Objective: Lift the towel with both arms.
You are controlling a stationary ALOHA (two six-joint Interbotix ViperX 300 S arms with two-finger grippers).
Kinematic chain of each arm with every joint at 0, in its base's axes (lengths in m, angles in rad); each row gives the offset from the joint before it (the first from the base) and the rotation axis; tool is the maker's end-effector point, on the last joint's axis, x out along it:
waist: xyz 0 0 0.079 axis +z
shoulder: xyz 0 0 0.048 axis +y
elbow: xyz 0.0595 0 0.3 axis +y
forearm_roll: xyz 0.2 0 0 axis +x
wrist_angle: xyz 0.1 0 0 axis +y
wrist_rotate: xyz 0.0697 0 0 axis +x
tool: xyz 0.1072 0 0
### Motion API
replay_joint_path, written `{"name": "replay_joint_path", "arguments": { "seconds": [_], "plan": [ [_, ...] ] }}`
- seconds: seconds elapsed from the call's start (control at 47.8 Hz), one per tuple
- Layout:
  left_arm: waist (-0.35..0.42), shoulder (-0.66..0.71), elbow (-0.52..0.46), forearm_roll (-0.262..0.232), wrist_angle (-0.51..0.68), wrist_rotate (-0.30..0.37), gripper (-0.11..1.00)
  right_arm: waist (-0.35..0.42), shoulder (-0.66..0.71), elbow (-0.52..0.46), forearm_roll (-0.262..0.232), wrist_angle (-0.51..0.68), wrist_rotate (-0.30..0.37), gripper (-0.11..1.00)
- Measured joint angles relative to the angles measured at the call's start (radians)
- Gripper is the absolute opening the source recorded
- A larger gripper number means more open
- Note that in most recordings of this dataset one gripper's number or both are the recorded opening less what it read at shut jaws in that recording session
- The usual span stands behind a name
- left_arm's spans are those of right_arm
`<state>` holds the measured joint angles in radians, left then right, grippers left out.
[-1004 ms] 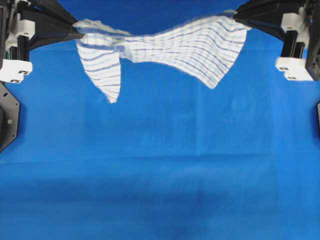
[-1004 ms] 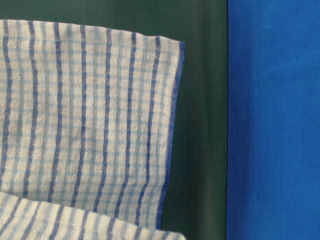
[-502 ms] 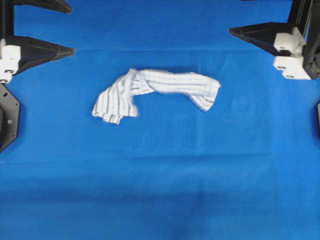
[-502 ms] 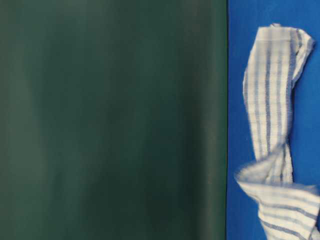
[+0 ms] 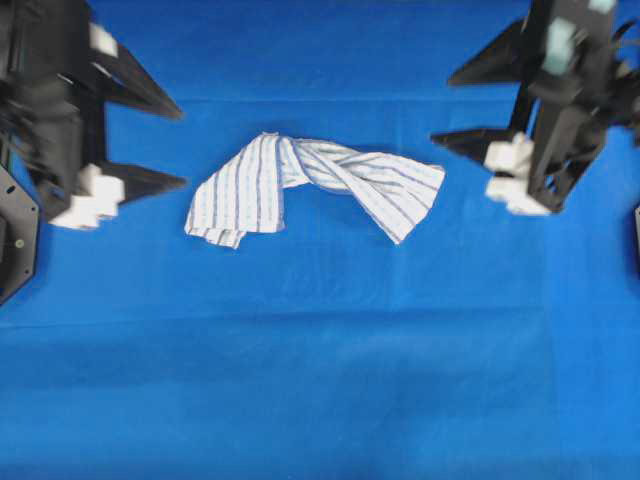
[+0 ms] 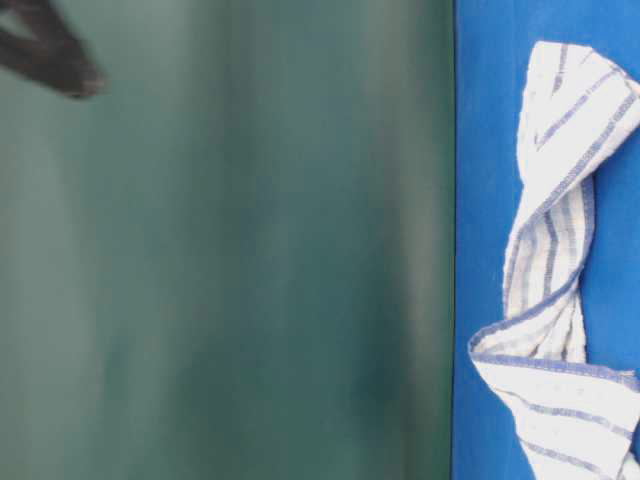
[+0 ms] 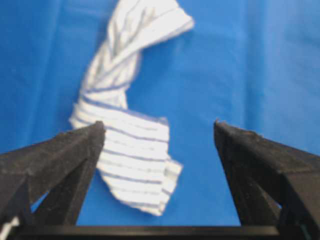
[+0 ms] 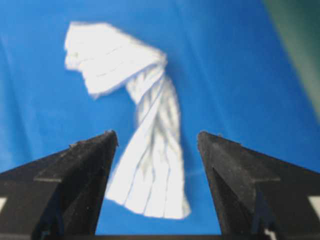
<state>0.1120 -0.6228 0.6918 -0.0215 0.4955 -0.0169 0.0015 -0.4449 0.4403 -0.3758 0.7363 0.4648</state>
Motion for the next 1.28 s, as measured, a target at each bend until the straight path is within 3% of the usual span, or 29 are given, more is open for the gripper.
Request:
{"name": "replay_joint_path", "arguments": {
  "seconds": [0.167, 0.356, 0.879, 1.276],
  "plan": [
    [-0.008, 0.061, 0.112, -0.002, -0.161, -0.028, 0.92, 0.0, 0.043, 0.121, 0.002, -0.123, 0.061, 0.67],
    [-0.009, 0.138, 0.184, -0.002, -0.301, -0.031, 0.92, -0.006, 0.144, 0.192, 0.0, -0.238, 0.103, 0.67],
    [-0.009, 0.39, 0.273, -0.002, -0.568, -0.031, 0.92, -0.055, 0.422, 0.227, 0.0, -0.43, 0.12, 0.67],
    [-0.009, 0.58, 0.284, -0.002, -0.696, -0.029, 0.92, -0.112, 0.546, 0.232, 0.0, -0.525, 0.12, 0.66]
  ]
}}
